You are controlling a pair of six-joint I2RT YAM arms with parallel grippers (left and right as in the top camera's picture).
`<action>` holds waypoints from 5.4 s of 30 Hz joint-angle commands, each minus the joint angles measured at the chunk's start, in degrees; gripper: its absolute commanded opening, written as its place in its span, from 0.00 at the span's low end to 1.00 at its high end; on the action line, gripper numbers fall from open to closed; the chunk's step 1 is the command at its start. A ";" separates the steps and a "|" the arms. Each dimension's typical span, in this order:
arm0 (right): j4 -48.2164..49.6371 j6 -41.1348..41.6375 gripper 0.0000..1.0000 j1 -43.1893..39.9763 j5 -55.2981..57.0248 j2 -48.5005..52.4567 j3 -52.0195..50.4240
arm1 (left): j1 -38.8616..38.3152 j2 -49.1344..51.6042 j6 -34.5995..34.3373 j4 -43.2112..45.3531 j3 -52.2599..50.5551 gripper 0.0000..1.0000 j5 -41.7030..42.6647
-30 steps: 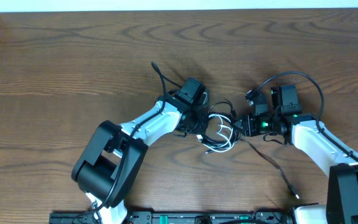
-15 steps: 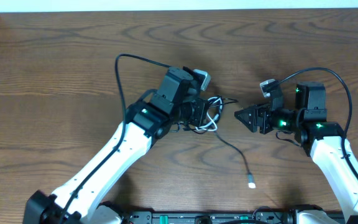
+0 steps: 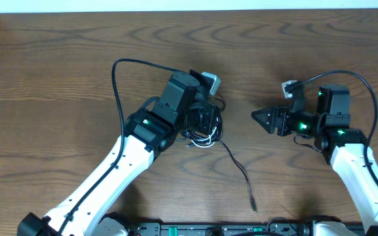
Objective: Untangle cables
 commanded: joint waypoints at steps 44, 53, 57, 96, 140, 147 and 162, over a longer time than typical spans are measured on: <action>-13.35 -0.59 0.55 0.94 3.39 -0.31 0.57 | 9.86 19.28 -8.63 3.17 2.03 0.07 10.64; -2.60 11.72 0.50 0.94 -7.98 -0.31 0.57 | 9.88 11.23 -4.98 3.37 2.03 0.07 15.37; 3.96 17.25 0.52 0.94 -14.10 -0.31 0.57 | 8.63 11.30 -2.86 3.41 1.97 0.07 15.37; 6.21 17.66 0.01 -0.46 -14.78 -0.31 0.57 | 7.34 11.30 -6.71 1.66 1.97 0.62 20.24; 6.78 17.70 0.01 -1.01 -16.94 -0.31 0.57 | -0.26 19.61 -14.21 11.04 -0.68 0.29 8.00; 6.75 17.70 0.01 -1.01 -16.94 -0.31 0.57 | -0.02 19.96 -14.32 9.20 -0.70 0.08 0.39; -0.35 12.07 0.01 -1.01 -16.96 -0.31 0.57 | 9.81 13.97 -4.79 5.86 -0.68 0.08 -10.14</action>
